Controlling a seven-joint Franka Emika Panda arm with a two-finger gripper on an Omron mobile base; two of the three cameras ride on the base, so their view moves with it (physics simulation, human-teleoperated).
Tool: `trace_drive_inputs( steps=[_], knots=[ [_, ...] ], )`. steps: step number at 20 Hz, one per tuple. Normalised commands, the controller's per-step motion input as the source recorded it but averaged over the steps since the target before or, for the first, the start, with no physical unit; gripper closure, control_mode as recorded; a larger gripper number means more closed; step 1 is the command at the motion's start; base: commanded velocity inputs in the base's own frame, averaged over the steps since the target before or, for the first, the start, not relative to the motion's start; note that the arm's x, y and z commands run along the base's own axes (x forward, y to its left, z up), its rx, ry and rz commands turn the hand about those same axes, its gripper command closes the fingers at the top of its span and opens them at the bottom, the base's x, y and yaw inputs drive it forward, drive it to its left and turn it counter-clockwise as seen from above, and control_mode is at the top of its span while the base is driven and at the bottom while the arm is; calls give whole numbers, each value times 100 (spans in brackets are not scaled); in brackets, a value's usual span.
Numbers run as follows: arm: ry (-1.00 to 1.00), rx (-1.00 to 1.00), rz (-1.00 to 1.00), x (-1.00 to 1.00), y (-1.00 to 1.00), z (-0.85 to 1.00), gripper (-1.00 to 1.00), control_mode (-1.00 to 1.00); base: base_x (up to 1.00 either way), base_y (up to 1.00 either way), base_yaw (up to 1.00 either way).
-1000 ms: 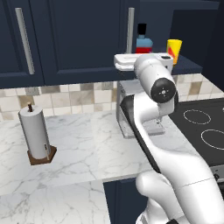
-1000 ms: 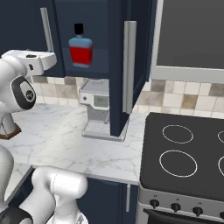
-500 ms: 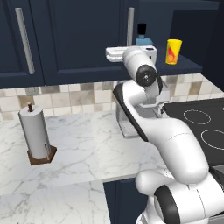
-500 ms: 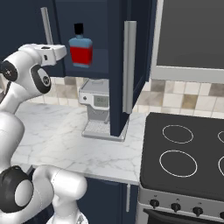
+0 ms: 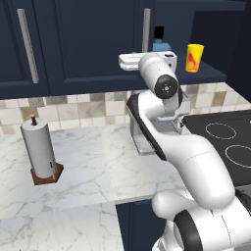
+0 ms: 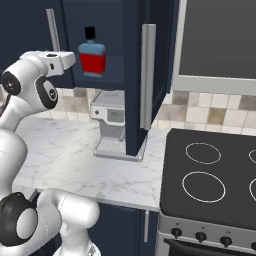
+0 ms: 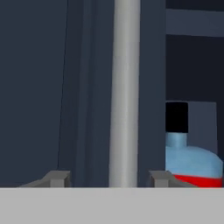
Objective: Open the cabinet directly in front. Then move the liquor and the cup to the dining counter with the jar on it.
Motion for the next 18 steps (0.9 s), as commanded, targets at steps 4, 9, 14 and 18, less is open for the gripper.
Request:
trace_drive_inputs(
  steps=[4, 9, 14, 18],
  knots=[
    [0, 0, 0, -5, 0, 0, 100, -100, 0, 0, 0],
    [0, 0, 0, -65, 51, 4, 100, -100, 0, 0, 0],
    [1, 0, 1, -98, 100, 17, 100, -100, 0, 0, 0],
    [1, 0, 0, -100, 100, 10, 100, -100, 0, 0, 0]
  ],
)
